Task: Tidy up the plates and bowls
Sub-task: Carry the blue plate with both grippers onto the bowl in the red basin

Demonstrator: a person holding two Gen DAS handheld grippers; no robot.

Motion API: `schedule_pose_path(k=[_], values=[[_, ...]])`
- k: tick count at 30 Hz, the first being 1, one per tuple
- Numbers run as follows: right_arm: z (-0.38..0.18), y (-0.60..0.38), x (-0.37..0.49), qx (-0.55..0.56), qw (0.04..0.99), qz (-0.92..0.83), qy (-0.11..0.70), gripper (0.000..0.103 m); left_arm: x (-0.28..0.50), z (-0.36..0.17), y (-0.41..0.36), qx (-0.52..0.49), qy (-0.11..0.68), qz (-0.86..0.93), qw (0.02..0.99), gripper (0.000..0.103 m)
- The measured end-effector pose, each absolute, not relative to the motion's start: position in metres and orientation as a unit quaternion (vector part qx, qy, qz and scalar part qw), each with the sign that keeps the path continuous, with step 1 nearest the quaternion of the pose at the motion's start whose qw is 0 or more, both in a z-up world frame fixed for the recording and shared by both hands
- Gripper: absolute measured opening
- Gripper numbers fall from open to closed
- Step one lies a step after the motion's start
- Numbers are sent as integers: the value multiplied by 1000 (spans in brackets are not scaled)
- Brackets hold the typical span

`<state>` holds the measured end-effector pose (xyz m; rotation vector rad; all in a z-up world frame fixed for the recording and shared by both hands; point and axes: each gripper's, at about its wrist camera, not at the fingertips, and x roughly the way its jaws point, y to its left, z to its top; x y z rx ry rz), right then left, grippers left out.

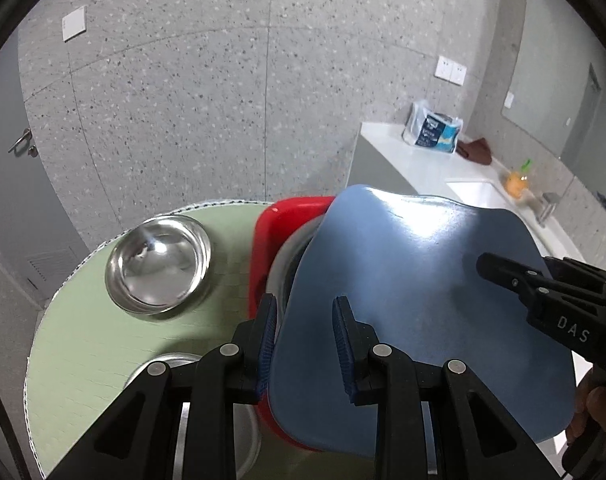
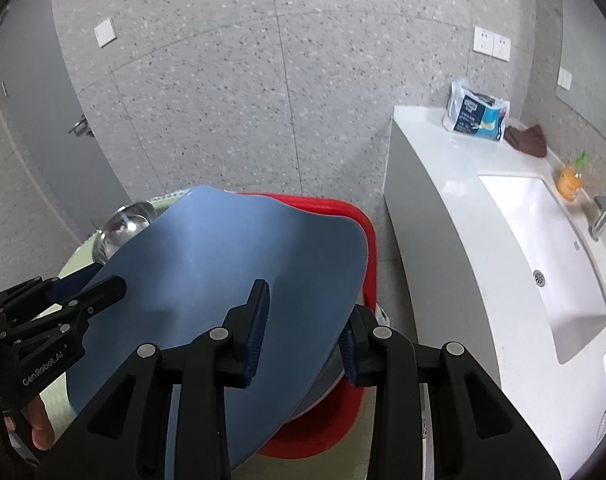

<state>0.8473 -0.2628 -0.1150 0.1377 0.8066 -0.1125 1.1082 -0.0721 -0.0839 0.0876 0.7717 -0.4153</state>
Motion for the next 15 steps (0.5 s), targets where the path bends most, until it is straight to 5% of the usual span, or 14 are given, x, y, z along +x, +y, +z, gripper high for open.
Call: schedule_pose_path(k=[15], values=[[-143, -266, 860, 30, 907, -51, 417, 35, 1134, -109, -132, 87, 392, -185, 897, 25]])
